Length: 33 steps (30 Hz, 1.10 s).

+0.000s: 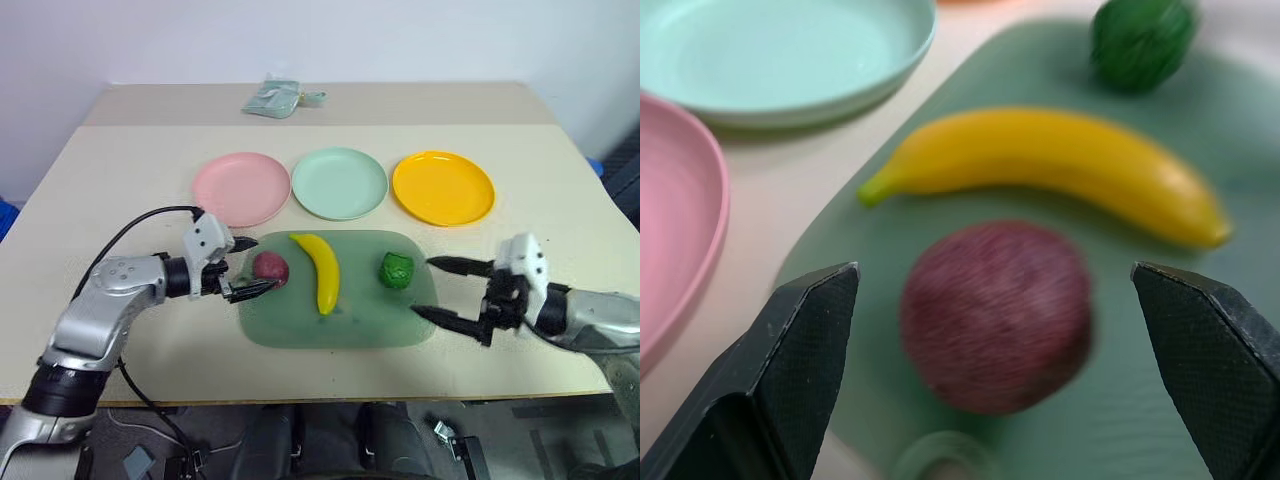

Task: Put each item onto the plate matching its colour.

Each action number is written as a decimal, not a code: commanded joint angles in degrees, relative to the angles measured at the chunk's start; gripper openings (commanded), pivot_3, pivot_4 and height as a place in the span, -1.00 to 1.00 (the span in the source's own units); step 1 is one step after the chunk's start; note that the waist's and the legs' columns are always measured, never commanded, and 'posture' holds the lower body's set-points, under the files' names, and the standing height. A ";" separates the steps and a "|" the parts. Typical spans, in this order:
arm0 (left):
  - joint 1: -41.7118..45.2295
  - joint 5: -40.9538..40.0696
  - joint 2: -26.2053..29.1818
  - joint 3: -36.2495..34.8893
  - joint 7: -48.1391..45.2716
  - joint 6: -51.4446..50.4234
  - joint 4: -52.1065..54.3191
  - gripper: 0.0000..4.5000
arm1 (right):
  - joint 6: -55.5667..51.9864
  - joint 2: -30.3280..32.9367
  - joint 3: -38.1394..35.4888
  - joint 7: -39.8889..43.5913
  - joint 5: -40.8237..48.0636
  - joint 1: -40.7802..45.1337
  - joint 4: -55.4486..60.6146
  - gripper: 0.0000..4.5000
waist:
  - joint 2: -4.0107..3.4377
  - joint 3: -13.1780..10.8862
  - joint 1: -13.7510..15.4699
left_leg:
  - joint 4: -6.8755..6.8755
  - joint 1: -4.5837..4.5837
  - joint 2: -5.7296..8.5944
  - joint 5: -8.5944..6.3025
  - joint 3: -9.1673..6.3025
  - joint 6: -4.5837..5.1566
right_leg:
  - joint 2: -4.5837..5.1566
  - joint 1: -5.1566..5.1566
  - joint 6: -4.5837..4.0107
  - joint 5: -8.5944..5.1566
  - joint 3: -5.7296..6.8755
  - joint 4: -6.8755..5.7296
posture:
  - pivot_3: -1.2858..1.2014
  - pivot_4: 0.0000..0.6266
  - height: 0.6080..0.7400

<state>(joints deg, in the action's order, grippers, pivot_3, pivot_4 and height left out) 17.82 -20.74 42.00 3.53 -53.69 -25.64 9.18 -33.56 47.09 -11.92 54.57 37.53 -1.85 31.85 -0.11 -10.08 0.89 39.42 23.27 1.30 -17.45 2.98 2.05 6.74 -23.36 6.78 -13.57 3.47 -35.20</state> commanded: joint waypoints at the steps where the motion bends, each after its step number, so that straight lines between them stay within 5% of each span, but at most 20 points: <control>1: 1.22 2.82 -1.01 1.31 0.87 1.97 -0.78 1.00 | -0.27 -0.98 0.09 -2.26 1.03 -0.57 3.80 0.97 | 0.00 0.00 -0.09 | 0.04 0.02 0.00 -0.02 0.00 0.03 | 0.00 0.00 0.00 0.00 0.00 -0.01 | 0.03 -0.52 1.00; 4: 1.07 3.73 -1.90 1.68 1.29 2.13 -1.07 1.00 | -0.39 -1.68 0.69 -3.55 0.83 -0.61 4.55 0.97 | 0.00 0.00 -0.03 | 0.14 0.04 -0.01 -0.04 -0.01 0.06 | 0.00 0.00 0.01 0.00 0.00 -0.03 | 0.03 -0.52 1.00; 9: 0.27 2.62 -3.30 -0.32 2.44 1.76 -0.19 0.26 | -0.65 -1.97 1.97 -4.66 1.18 1.72 4.05 1.00 | 0.01 0.00 -0.07 | 0.21 0.06 -0.02 -0.05 -0.05 0.08 | 0.00 0.01 0.01 0.00 0.01 -0.05 | 0.03 -0.52 1.00; 16: 8.15 5.04 -8.77 -8.23 17.40 1.50 -8.01 0.26 | 0.24 -3.64 3.84 -6.26 0.01 7.68 1.17 1.00 | 0.03 -0.02 0.14 | 0.35 0.10 -0.02 -0.06 -0.14 0.09 | 0.00 0.03 0.01 0.00 0.06 -0.11 | 0.03 -0.52 1.00; 23: 22.84 13.68 -15.89 -7.10 34.21 0.74 -27.68 0.26 | 0.52 -7.86 8.50 -8.52 -1.78 13.31 -0.55 1.00 | 0.08 -0.02 0.34 | 0.57 0.15 0.06 -0.14 -0.19 0.24 | -0.01 0.12 0.07 0.01 0.15 -0.21 | 0.03 -0.52 1.00; 28: 28.20 15.40 -18.89 -6.58 36.75 0.04 -36.43 0.26 | 0.32 -9.81 10.24 -10.62 -3.03 14.28 -0.11 1.00 | 0.12 -0.04 -0.08 | 0.58 0.19 0.08 -0.15 -0.16 0.25 | -0.01 0.12 0.15 0.04 0.16 -0.27 | 0.03 -0.52 1.00; 33: 27.98 14.06 -19.02 -9.16 37.02 1.23 -35.58 0.98 | -2.53 -9.93 10.45 -14.26 -3.57 14.47 0.58 1.00 | 0.14 -0.05 -0.11 | 0.57 0.19 0.06 -0.14 -0.16 0.24 | -0.02 0.10 0.16 0.04 0.16 -0.28 | 0.03 -0.52 1.00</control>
<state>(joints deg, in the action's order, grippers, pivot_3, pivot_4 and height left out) 44.85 -5.82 22.30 -3.58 -17.01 -25.82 -28.74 -35.50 37.26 -0.87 41.67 34.13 12.04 30.64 0.03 -10.13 0.78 39.99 23.46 1.36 -17.59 2.82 2.29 6.73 -23.26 6.94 -13.53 3.63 -35.47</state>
